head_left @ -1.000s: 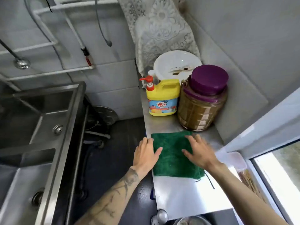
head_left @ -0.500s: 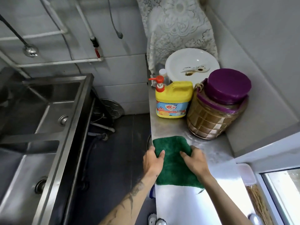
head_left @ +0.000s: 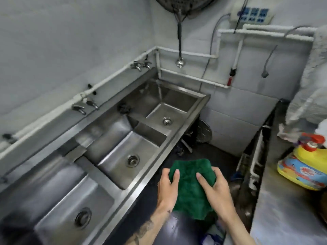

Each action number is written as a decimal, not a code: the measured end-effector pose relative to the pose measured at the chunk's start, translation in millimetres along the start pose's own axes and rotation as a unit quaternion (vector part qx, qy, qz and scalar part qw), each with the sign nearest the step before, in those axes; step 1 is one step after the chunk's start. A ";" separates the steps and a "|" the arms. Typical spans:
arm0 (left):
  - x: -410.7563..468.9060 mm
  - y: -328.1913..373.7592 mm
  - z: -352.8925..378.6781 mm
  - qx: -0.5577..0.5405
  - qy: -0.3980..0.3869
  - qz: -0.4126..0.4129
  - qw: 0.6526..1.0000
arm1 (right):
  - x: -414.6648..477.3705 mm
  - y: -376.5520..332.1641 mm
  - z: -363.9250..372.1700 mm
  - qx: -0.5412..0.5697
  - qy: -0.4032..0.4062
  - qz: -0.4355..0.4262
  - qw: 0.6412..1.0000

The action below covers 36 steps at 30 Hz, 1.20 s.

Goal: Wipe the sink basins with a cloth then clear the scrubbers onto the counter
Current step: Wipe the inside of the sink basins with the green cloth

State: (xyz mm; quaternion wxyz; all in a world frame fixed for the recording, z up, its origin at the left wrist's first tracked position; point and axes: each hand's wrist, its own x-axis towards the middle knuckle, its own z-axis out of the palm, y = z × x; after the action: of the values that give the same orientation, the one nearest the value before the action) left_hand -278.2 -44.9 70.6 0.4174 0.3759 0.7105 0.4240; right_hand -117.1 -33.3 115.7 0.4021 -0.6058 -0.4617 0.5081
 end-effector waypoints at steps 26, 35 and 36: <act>-46.6 -308.5 -535.6 0.075 0.385 -0.173 0.904 | -123.5 36.0 606.0 -0.113 -0.540 0.124 0.825; -1.0 -434.2 -594.8 0.369 0.363 -0.156 0.841 | -93.0 150.2 725.5 -0.157 -0.533 0.182 0.811; 5.8 -440.2 -598.0 0.381 0.355 -0.152 0.840 | -89.9 161.7 736.4 -0.163 -0.536 0.193 0.806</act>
State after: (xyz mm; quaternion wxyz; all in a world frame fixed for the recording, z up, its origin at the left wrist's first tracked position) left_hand -904.8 -370.0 -159.6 0.0201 0.2164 0.9636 0.1557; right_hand -824.7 -147.6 -135.0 -0.1199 -0.3701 -0.5534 0.7365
